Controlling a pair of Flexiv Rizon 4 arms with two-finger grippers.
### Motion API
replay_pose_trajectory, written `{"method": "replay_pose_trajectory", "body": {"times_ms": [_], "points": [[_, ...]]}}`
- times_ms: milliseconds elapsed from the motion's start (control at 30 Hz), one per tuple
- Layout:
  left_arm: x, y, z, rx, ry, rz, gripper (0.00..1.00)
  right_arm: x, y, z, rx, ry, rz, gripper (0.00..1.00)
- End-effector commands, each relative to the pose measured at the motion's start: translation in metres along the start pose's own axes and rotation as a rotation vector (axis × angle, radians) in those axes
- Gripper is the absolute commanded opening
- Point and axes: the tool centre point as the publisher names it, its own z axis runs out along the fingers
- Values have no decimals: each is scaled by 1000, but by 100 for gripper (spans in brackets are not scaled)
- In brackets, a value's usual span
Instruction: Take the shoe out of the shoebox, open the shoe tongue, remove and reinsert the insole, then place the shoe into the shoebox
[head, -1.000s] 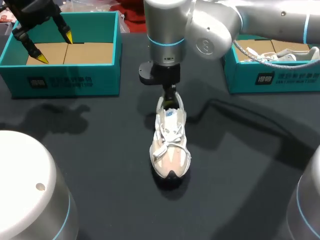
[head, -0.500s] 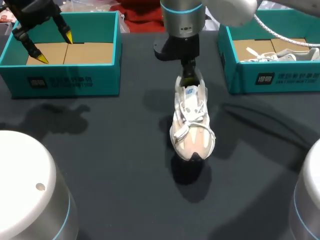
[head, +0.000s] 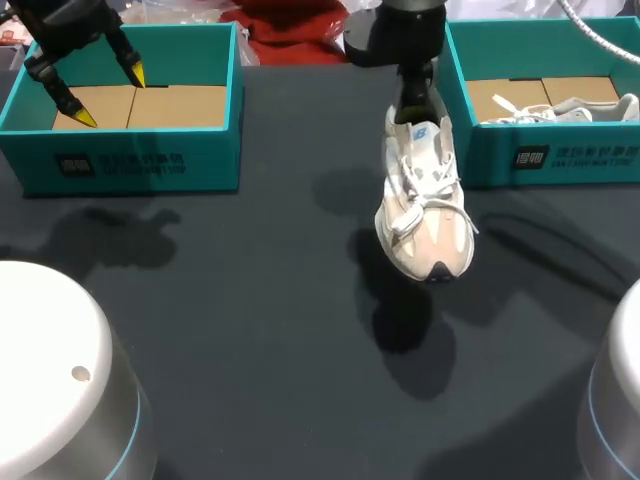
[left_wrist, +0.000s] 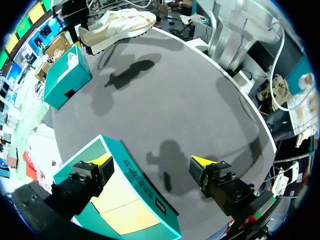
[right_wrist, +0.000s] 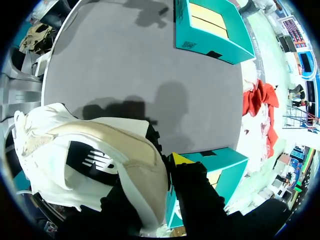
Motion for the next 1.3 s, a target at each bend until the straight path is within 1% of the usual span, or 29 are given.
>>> {"method": "replay_pose_trajectory", "body": {"times_ms": [33, 167, 267, 367, 433, 533, 667, 767, 867, 1300], "points": [[0, 0, 0, -3, 1, 1, 100, 2, -3, 0, -6, -4, -1, 0], [0, 0, 0, -3, 1, 1, 100, 2, -3, 0, -6, -4, -1, 0], [0, 0, 0, -3, 1, 1, 100, -3, -31, -12, -4, -33, 33, 0], [0, 0, 0, -3, 1, 1, 100, -14, -61, -22, 17, -58, 33, 0], [0, 0, 0, -3, 1, 1, 100, -25, -79, -27, 39, -73, 13, 0], [0, 0, 0, -3, 1, 1, 100, -46, -107, -30, 50, -76, -4, 0], [0, 0, 0, -3, 1, 1, 100, -74, -135, -33, 58, -77, -35, 0], [0, 0, 0, -3, 1, 1, 100, -98, -155, -34, 58, -81, -44, 0], [0, 0, 0, -3, 1, 1, 100, -122, -174, -33, 56, -73, 13, 0], [0, 0, 0, -3, 1, 1, 100, -122, -174, -33, 56, -73, 13, 0]]}}
